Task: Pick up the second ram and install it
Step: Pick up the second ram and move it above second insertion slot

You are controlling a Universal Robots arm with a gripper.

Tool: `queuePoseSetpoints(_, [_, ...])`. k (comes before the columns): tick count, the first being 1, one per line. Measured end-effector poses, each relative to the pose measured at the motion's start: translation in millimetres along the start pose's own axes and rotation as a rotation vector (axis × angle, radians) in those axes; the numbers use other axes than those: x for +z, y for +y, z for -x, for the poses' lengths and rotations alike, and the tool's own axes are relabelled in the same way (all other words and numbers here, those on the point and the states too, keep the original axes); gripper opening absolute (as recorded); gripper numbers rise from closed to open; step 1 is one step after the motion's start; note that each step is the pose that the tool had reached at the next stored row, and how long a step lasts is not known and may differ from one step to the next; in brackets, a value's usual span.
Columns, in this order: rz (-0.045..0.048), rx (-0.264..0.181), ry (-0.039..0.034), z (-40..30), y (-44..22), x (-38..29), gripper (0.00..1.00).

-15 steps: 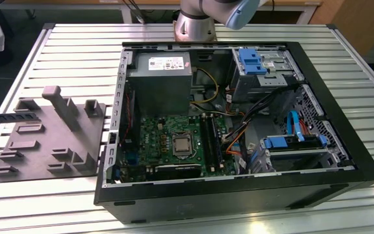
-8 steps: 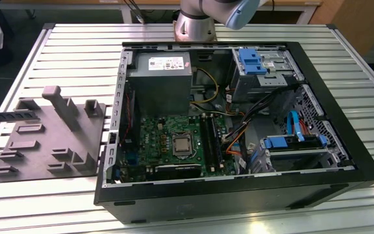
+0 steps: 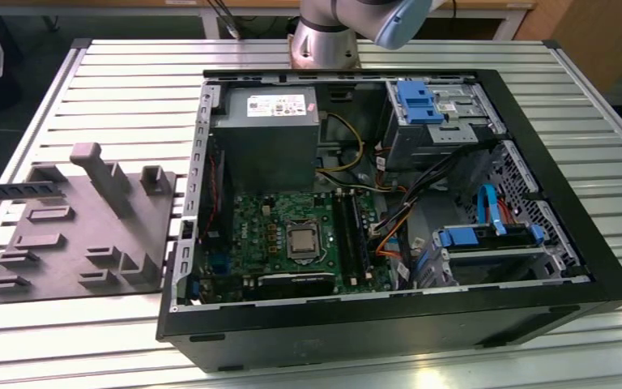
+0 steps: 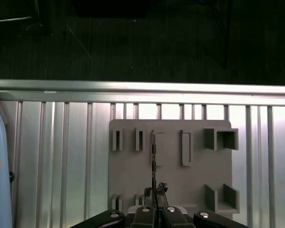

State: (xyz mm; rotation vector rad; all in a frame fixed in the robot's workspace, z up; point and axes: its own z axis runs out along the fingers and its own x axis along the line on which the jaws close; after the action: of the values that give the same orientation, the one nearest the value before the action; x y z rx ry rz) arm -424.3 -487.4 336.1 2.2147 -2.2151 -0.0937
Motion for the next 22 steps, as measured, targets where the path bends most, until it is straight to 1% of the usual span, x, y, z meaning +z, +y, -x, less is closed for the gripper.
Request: queuePoseSetpoints(22, [0.0001, 0.000, 0.0001, 1.6, 0.4, -8.1, 0.12])
